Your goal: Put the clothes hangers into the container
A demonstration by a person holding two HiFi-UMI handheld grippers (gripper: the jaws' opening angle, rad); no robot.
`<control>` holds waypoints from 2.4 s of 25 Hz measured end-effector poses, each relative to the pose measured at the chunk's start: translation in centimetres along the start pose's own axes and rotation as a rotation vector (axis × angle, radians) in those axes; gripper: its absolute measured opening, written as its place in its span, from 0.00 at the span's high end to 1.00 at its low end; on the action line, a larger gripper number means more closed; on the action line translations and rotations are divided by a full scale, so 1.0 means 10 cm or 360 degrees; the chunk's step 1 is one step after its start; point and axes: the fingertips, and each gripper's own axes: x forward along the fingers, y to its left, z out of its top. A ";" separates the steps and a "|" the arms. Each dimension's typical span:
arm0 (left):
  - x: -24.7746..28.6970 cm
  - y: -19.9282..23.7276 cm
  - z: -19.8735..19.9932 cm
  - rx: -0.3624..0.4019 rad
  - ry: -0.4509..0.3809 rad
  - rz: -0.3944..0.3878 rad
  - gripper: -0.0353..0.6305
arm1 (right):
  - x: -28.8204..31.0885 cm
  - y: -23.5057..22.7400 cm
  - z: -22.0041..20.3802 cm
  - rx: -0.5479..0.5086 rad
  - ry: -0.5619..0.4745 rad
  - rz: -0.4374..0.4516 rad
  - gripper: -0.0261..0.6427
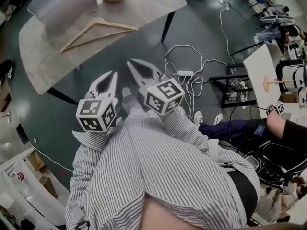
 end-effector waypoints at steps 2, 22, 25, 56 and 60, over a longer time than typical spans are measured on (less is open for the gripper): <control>0.16 0.11 0.18 0.0012 -0.0015 0.0014 0.93 | 0.20 -0.13 0.15 -0.0007 -0.0012 0.0012 0.94; 1.48 0.53 0.75 -0.0038 0.0029 0.0068 0.93 | 1.09 -1.27 0.57 -0.0010 0.0107 0.0094 0.94; 1.56 0.58 0.74 -0.0056 0.0046 0.0055 0.93 | 1.14 -1.31 0.53 -0.0003 0.0130 0.0086 0.94; 2.01 1.08 1.14 0.0095 0.0223 -0.0260 0.93 | 1.75 -1.56 0.66 0.0095 0.0095 -0.0243 0.94; 2.06 1.12 1.18 0.0152 0.0241 -0.0313 0.93 | 1.78 -1.61 0.70 0.0103 0.0050 -0.0300 0.94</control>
